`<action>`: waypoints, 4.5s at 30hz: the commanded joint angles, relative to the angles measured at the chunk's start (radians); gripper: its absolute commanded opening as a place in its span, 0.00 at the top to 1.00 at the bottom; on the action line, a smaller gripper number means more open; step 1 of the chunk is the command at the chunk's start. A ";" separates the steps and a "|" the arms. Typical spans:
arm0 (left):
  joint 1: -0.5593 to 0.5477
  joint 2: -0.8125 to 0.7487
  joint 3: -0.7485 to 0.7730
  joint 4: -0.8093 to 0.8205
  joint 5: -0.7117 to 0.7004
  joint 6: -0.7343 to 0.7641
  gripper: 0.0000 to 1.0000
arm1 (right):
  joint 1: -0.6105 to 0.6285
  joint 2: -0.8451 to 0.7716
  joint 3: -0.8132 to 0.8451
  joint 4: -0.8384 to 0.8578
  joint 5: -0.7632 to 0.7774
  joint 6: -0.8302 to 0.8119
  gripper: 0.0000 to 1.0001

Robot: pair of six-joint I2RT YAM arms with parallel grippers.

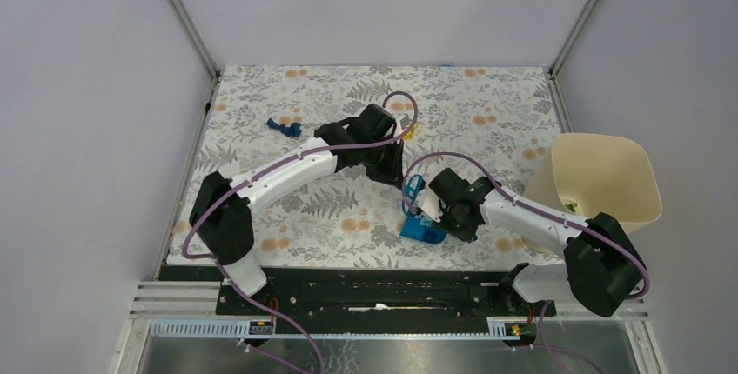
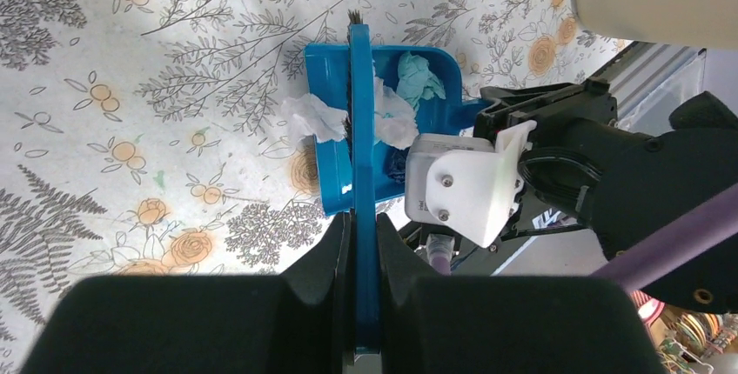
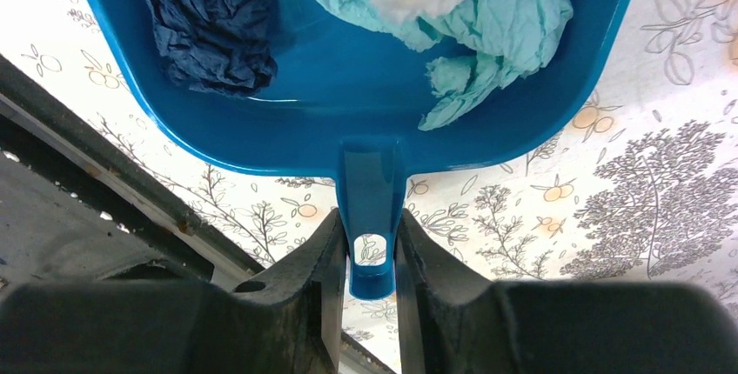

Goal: Sweep away the paper scraps from the table

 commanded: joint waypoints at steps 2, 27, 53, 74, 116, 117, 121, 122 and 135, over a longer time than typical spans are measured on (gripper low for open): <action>0.005 -0.112 0.068 -0.052 -0.046 0.015 1.00 | -0.001 -0.057 -0.022 0.070 0.008 0.009 1.00; 0.198 -0.109 0.141 -0.467 -0.684 0.182 1.00 | -0.001 -0.050 -0.033 0.095 0.003 -0.004 1.00; 0.189 -0.038 -0.073 -0.189 -0.141 0.174 1.00 | -0.001 0.067 0.006 0.084 -0.030 0.008 1.00; 0.065 -0.139 -0.080 0.078 0.105 -0.050 1.00 | 0.000 0.079 0.036 0.084 -0.061 0.008 1.00; 0.190 -0.761 -0.745 0.204 -0.292 0.096 1.00 | -0.157 0.074 0.720 -0.550 -0.168 -0.066 1.00; 0.190 -0.760 -0.745 0.205 -0.292 0.097 1.00 | -0.182 0.075 0.746 -0.575 -0.176 -0.072 1.00; 0.191 -0.729 -0.745 0.214 -0.281 0.098 1.00 | -0.276 0.056 0.810 -0.640 -0.176 -0.104 1.00; 0.190 -0.716 -0.744 0.214 -0.275 0.100 1.00 | -0.299 0.049 0.823 -0.657 -0.181 -0.115 1.00; 0.190 -0.683 -0.739 0.200 -0.254 0.104 1.00 | -0.713 0.005 1.009 -0.742 -0.198 -0.238 1.00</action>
